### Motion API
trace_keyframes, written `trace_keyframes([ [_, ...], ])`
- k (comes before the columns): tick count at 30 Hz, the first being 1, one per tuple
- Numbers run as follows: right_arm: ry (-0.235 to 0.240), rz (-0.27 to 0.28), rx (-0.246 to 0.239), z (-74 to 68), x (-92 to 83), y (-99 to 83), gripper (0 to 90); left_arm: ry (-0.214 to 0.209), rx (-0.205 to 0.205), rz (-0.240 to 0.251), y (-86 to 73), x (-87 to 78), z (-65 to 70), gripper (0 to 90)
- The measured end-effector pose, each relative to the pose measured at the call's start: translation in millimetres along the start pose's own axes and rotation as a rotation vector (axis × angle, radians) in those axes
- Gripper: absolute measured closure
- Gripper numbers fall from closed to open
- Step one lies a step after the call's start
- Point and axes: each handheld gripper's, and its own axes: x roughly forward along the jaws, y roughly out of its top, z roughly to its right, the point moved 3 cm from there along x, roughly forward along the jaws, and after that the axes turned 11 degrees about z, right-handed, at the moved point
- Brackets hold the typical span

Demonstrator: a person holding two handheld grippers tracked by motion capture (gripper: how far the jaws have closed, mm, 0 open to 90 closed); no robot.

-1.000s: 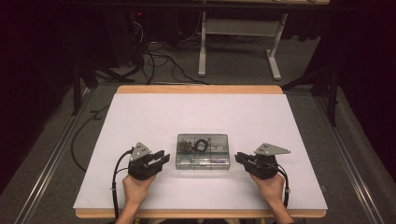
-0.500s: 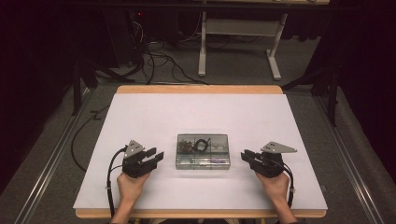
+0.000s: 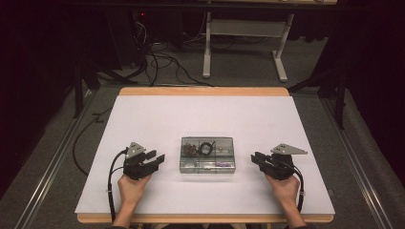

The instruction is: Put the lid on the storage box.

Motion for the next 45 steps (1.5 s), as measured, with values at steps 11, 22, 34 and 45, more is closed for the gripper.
trace_keyframes([
  [11,-0.044,-0.026,0.021,9.5,3.6,-5.4,73.0,0.038,0.016,-0.007,-2.9,6.0,-10.0,53.1],
  [22,-0.075,-0.052,0.010,13.1,9.8,-9.8,72.7,0.072,0.044,-0.014,-9.4,13.8,-15.9,51.6],
  [34,-0.110,-0.078,-0.023,13.6,17.6,-12.9,71.4,0.101,0.079,-0.011,-14.5,19.3,-20.1,49.7],
  [45,-0.141,-0.107,-0.045,13.0,22.2,-15.6,69.0,0.112,0.116,-0.018,-20.8,22.1,-20.3,48.5],
])
